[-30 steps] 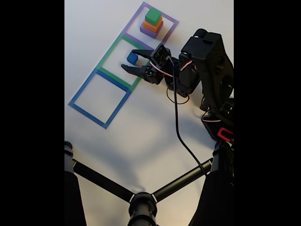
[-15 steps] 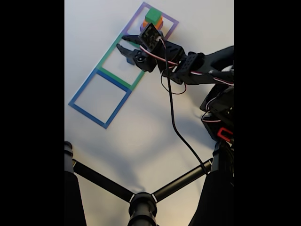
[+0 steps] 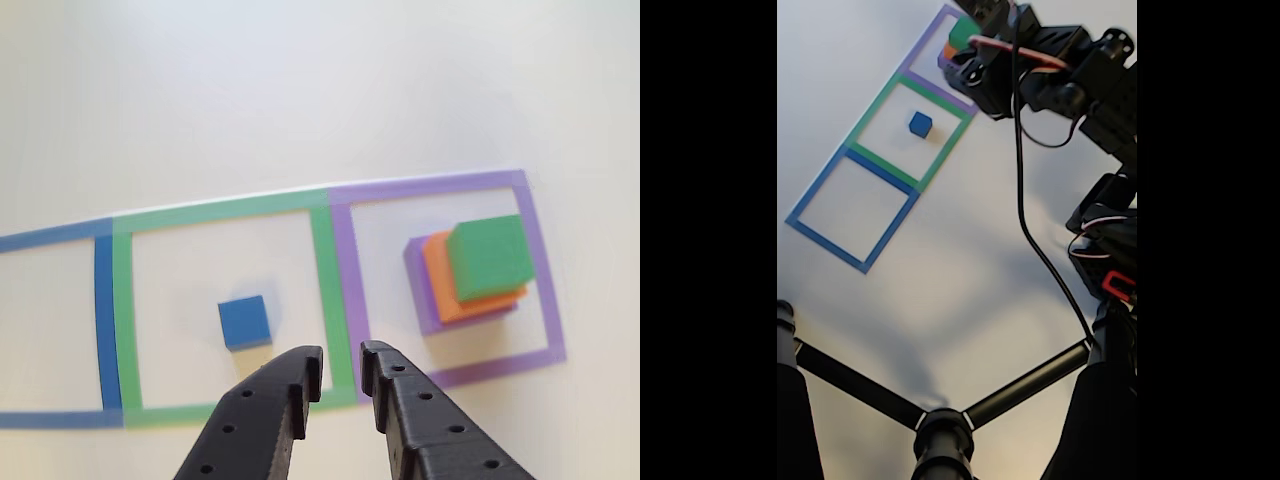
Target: Tower of hanoi
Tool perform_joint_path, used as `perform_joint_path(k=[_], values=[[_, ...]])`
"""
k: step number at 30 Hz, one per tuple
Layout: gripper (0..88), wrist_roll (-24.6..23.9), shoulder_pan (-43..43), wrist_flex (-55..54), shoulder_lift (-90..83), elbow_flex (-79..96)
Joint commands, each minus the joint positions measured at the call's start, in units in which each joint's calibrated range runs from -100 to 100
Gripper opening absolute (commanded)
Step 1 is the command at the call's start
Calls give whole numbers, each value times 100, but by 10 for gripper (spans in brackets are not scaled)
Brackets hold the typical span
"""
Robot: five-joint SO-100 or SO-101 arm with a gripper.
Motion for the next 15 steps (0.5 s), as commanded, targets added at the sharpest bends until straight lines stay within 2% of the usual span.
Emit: perform_joint_path(k=[1, 9, 15], values=[[0, 0, 477, 1449, -159, -1462], [4, 0, 1331, 3367, 194, -3634], [24, 0, 2093, 3635, 194, -3779]])
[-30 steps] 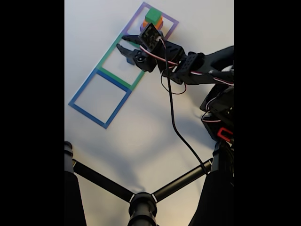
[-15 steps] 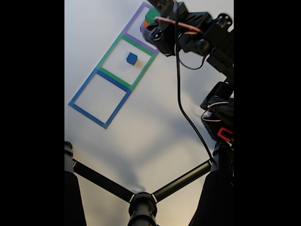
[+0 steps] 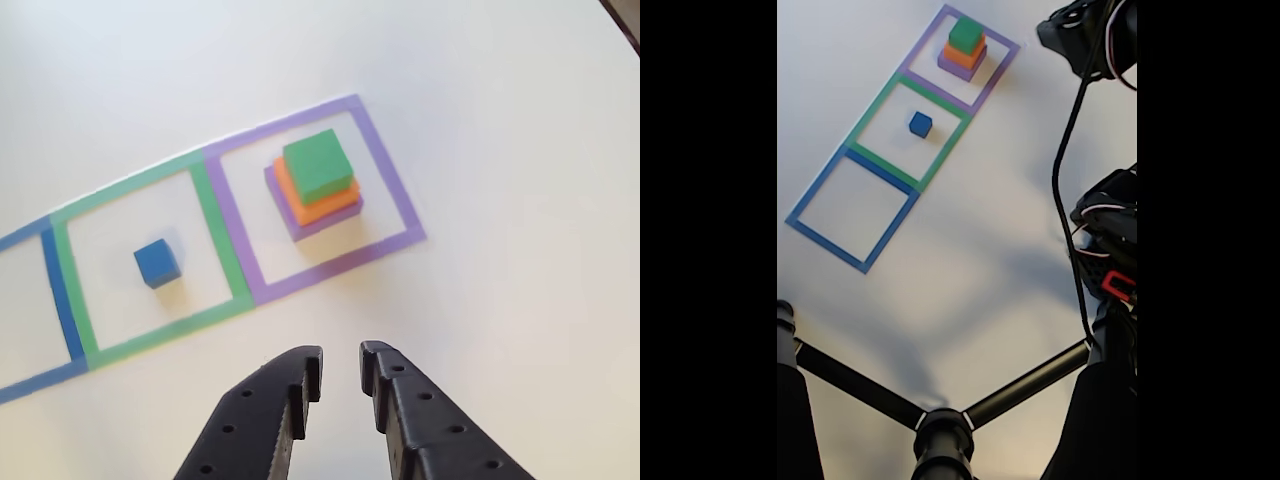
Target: Tower of hanoi
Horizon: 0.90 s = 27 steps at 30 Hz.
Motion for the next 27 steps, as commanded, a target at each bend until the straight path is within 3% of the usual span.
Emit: perform_joint_path(k=[1, 6, 12, 19, 27], values=[[30, 0, 518, 46, -72, -15], [160, 0, 976, -480, -568, 1112], [255, 0, 1029, -2099, -953, 2957], [375, 0, 953, -5005, -1113, 5374], [399, 0, 564, -8056, -488, 6991]])
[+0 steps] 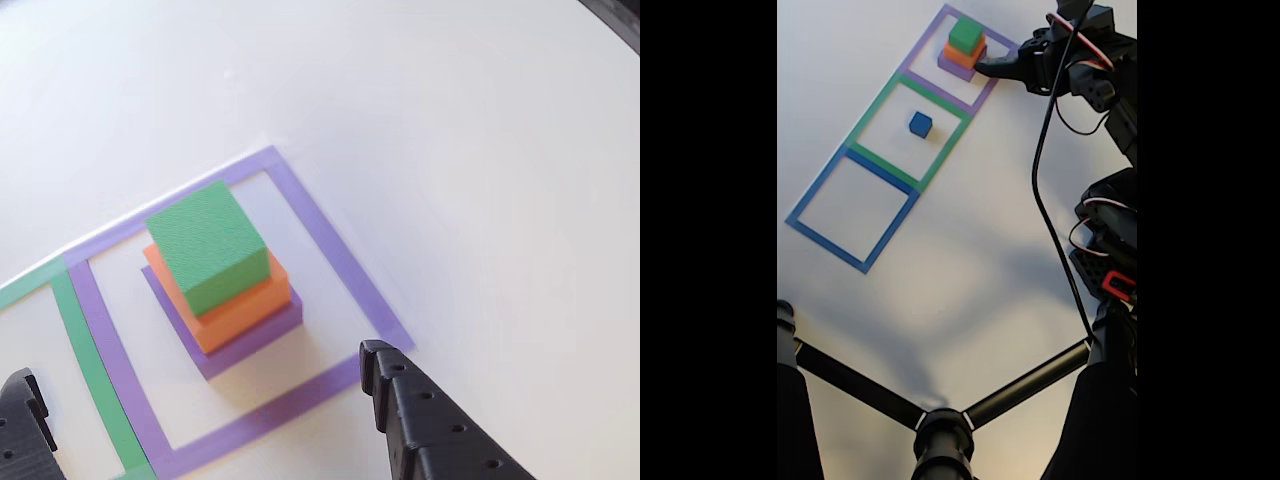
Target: Tower of hanoi
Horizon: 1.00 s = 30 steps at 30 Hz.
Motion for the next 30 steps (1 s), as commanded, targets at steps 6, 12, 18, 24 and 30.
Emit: perform_joint_path(k=[6, 12, 18, 24, 30], values=[[417, 38, -382, -3042, 967, 974], [430, 38, -366, -4296, 1768, 1228], [438, 38, -321, -5114, 2393, 1301], [440, 38, -237, -5672, 2986, 1165], [440, 38, -77, -6279, 3779, 865]])
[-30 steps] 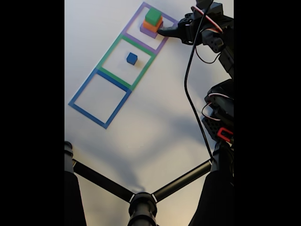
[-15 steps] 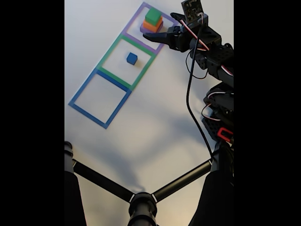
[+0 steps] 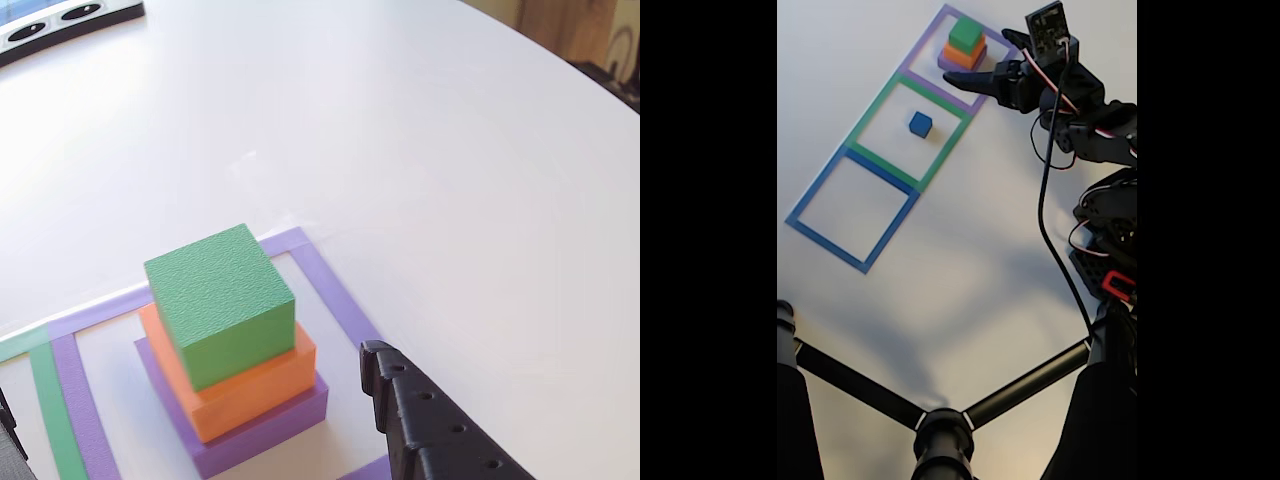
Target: Tower of hanoi
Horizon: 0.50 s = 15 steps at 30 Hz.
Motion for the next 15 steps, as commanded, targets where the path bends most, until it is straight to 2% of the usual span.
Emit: perform_joint_path(k=[1, 15], values=[[440, 0, 186, -539, 425, -429], [430, 0, -20, -1381, 1691, -1083]])
